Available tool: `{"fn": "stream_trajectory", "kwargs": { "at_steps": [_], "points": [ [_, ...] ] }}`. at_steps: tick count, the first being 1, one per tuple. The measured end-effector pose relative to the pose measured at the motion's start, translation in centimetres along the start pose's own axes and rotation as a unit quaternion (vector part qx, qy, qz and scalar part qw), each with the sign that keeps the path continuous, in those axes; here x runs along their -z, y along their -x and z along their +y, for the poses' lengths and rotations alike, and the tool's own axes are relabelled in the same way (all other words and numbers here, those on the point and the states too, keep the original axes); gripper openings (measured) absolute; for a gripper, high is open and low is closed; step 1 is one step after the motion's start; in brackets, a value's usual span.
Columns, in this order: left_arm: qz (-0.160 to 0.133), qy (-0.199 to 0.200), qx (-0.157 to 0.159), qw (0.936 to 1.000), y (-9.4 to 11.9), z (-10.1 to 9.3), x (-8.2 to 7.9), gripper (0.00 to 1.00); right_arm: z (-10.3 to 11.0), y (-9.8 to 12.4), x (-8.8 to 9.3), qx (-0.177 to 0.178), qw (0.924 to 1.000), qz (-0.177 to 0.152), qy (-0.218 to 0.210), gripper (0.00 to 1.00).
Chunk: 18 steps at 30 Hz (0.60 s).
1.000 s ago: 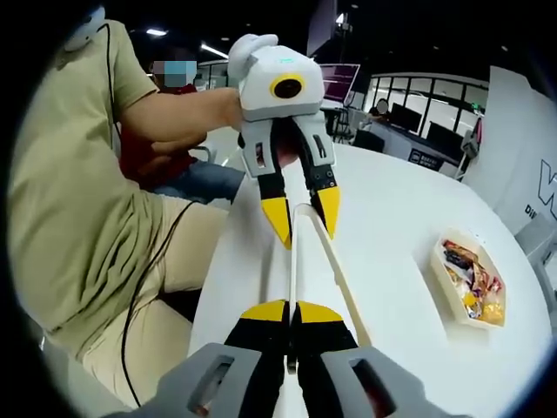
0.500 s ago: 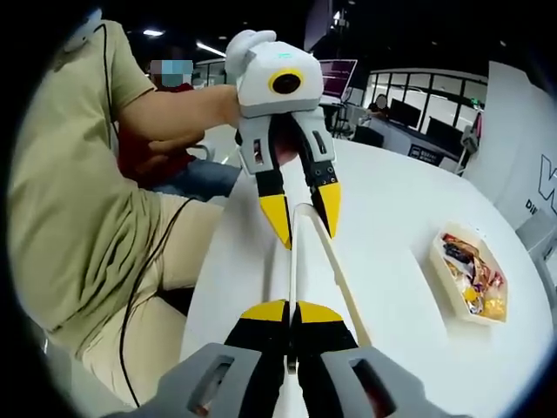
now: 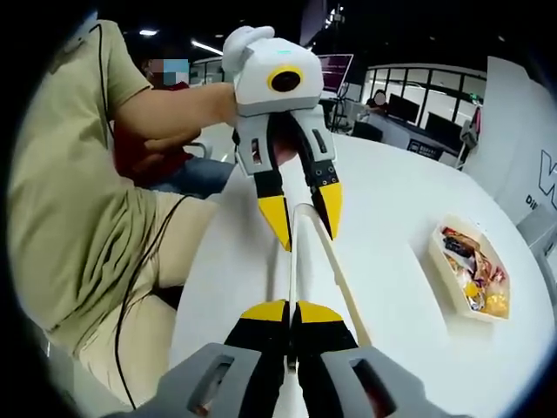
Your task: Place the target food into the container with the food tongs after gripping and lifting it, then release it inside without dropping or visibly crushing the food.
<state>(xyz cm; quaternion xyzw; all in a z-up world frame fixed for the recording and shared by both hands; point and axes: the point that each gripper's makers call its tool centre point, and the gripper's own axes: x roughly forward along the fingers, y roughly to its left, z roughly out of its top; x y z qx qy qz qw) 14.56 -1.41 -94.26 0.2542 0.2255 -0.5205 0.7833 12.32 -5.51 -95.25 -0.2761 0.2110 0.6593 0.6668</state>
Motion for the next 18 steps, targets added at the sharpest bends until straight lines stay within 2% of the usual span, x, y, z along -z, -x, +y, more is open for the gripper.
{"fn": "stream_trajectory", "kwargs": {
  "at_steps": [9, 18],
  "points": [
    [0.003, -0.007, 0.012, 0.9999, -0.3, 0.0, 0.6, 0.17, -0.5, -0.3, 0.4, 0.001, 1.0000, 0.001, -0.009, 0.00],
    [-0.007, 0.001, 0.020, 0.9998, -0.5, 0.2, 0.9, 0.16, -1.1, -0.3, 0.3, 0.007, 0.9997, -0.011, -0.022, 0.00]
  ]
}}
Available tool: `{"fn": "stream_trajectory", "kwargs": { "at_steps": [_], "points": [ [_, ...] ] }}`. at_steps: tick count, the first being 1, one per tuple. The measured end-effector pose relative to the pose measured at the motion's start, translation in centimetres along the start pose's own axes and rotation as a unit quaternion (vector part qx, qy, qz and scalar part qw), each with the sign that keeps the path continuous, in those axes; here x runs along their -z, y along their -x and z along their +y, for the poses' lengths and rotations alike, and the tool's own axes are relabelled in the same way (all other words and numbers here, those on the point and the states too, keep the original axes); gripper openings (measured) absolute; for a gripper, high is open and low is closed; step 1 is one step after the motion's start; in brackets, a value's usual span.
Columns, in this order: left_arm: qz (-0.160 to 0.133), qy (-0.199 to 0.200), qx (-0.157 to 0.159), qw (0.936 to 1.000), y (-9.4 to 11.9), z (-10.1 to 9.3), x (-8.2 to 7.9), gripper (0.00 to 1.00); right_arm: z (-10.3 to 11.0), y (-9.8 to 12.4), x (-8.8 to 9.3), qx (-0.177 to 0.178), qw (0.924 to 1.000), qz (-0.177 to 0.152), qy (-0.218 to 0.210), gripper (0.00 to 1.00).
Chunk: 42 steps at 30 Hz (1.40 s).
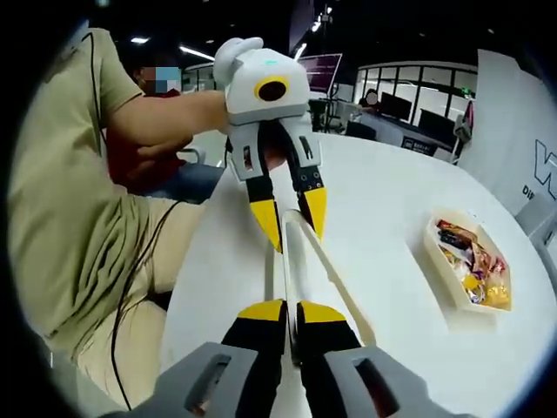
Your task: Place the target food into the container with the food tongs after gripping and lifting it, then release it inside without dropping or visibly crushing the food.
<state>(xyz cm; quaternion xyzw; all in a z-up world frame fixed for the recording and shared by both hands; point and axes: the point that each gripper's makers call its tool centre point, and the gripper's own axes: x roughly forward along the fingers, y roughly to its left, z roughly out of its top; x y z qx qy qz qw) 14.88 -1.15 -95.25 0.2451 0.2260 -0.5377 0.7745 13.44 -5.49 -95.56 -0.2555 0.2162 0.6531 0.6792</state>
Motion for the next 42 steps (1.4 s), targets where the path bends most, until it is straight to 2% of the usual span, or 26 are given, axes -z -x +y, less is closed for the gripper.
{"fn": "stream_trajectory", "kwargs": {
  "at_steps": [13, 29, 42],
  "points": [
    [0.007, -0.001, 0.002, 1.0000, -0.2, 0.4, 0.7, 0.16, -0.7, 0.7, 0.8, 0.009, 0.9998, 0.003, -0.016, 0.00],
    [0.014, 0.012, 0.014, 0.9997, -1.4, 1.1, 1.0, 0.17, -1.1, 0.7, 1.5, 0.010, 0.9997, 0.009, -0.023, 0.00],
    [0.024, 0.028, 0.011, 0.9992, -2.2, 1.5, 1.1, 0.18, -1.5, 0.7, 2.3, 0.015, 0.9992, 0.010, -0.035, 0.00]
  ]
}}
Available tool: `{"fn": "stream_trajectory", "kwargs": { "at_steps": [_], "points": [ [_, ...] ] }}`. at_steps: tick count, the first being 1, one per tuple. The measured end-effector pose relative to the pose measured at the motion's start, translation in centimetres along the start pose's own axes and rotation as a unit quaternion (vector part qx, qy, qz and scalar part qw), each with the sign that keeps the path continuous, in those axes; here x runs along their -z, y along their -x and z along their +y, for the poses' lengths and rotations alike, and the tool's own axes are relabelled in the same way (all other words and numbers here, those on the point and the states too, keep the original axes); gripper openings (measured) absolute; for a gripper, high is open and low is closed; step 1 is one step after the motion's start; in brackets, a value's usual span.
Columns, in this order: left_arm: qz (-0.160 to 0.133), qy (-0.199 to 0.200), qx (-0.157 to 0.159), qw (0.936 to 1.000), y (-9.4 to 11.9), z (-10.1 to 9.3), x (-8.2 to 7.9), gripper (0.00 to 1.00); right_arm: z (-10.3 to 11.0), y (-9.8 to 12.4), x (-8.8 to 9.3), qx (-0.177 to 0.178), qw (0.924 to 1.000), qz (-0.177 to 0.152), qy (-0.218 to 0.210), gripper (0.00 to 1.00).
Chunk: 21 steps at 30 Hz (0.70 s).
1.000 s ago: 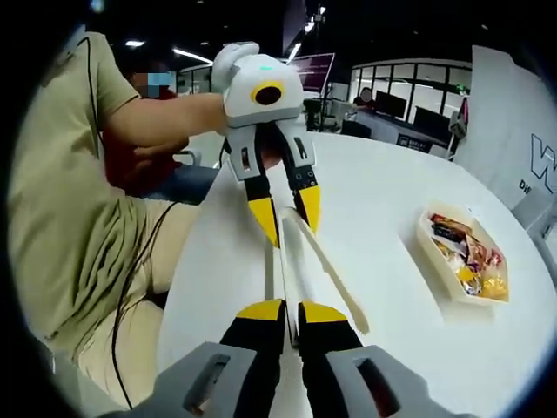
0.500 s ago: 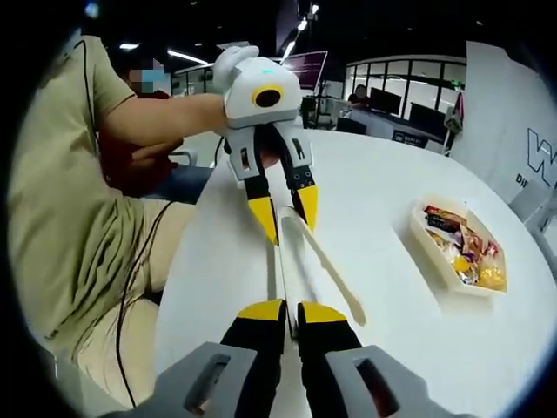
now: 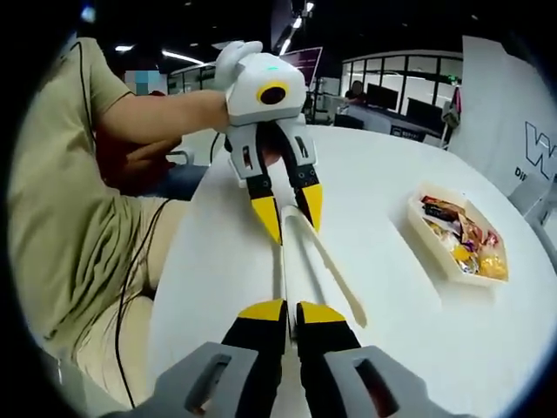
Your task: Place the target food into the container with the food tongs after gripping and lifting it, then release it inside without dropping or visibly crushing the food.
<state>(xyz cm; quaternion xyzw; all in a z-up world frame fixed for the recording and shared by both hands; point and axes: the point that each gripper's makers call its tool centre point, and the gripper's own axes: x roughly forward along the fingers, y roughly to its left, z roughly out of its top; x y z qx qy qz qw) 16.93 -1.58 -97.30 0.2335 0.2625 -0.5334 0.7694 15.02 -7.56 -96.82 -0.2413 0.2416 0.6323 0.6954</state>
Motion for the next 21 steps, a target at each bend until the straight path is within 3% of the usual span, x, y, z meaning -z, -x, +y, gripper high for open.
{"fn": "stream_trajectory", "kwargs": {
  "at_steps": [21],
  "points": [
    [0.004, 0.022, -0.015, 0.9996, -0.32, 0.75, 0.29, 0.20, -0.35, -0.30, 0.34, -0.003, 0.9999, -0.003, -0.014, 0.00]
  ]
}}
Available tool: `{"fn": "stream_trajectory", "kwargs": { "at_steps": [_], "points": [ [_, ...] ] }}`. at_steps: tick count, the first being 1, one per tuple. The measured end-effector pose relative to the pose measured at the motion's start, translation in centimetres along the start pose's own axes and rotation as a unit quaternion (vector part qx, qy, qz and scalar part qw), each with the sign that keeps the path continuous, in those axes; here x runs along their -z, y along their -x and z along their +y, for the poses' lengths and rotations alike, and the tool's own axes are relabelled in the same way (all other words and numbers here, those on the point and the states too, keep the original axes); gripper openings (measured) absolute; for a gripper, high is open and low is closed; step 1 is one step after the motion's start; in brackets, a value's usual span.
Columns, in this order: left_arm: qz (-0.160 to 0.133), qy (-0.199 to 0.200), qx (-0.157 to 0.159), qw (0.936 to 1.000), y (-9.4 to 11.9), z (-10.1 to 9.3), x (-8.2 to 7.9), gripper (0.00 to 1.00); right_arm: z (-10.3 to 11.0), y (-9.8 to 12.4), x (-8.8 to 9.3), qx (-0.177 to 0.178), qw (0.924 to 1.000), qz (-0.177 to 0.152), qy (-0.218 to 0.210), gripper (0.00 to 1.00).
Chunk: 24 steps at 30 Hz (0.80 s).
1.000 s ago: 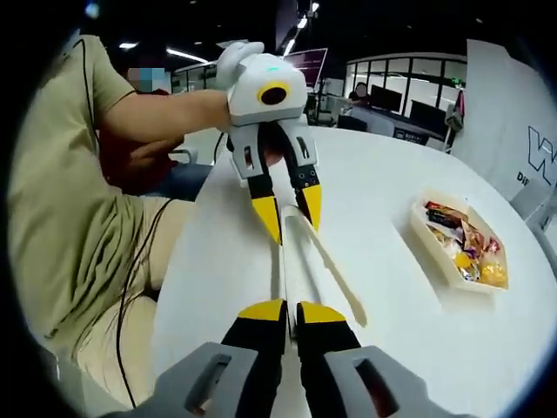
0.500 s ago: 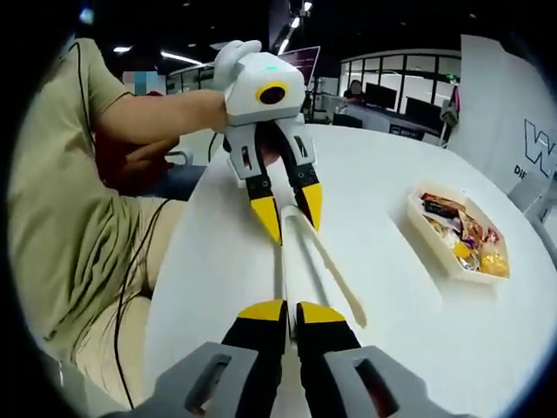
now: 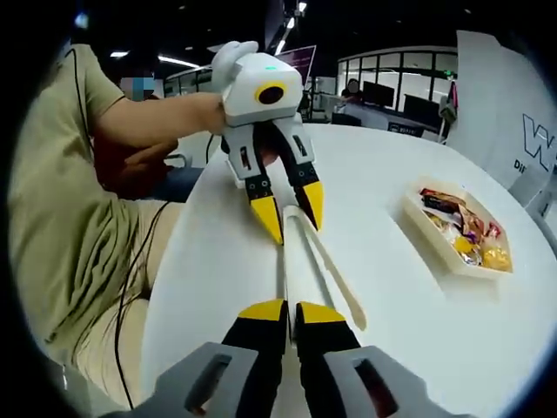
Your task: Place the target food into the container with the food tongs after gripping and lifting it, then release it inside without dropping or visibly crushing the food.
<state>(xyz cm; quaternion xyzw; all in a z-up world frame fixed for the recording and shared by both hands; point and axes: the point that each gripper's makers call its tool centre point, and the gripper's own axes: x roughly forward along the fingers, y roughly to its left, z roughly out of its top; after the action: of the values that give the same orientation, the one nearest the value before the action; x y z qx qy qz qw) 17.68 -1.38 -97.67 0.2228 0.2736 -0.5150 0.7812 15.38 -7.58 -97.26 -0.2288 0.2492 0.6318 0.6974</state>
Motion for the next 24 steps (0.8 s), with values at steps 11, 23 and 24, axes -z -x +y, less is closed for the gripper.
{"fn": "stream_trajectory", "kwargs": {
  "at_steps": [11, 23, 24],
  "points": [
    [-0.007, 0.012, -0.013, 0.9998, 0.25, 0.35, 0.27, 0.20, -0.24, -0.52, 0.54, -0.005, 1.0000, 0.003, -0.002, 0.00],
    [-0.012, 0.014, -0.019, 0.9996, 0.27, 0.45, 0.31, 0.20, -0.57, -0.63, 0.59, -0.005, 0.9998, -0.006, -0.016, 0.00],
    [-0.013, 0.016, -0.020, 0.9996, 0.28, 0.46, 0.32, 0.20, -0.66, -0.62, 0.58, -0.004, 0.9998, -0.008, -0.019, 0.00]
  ]
}}
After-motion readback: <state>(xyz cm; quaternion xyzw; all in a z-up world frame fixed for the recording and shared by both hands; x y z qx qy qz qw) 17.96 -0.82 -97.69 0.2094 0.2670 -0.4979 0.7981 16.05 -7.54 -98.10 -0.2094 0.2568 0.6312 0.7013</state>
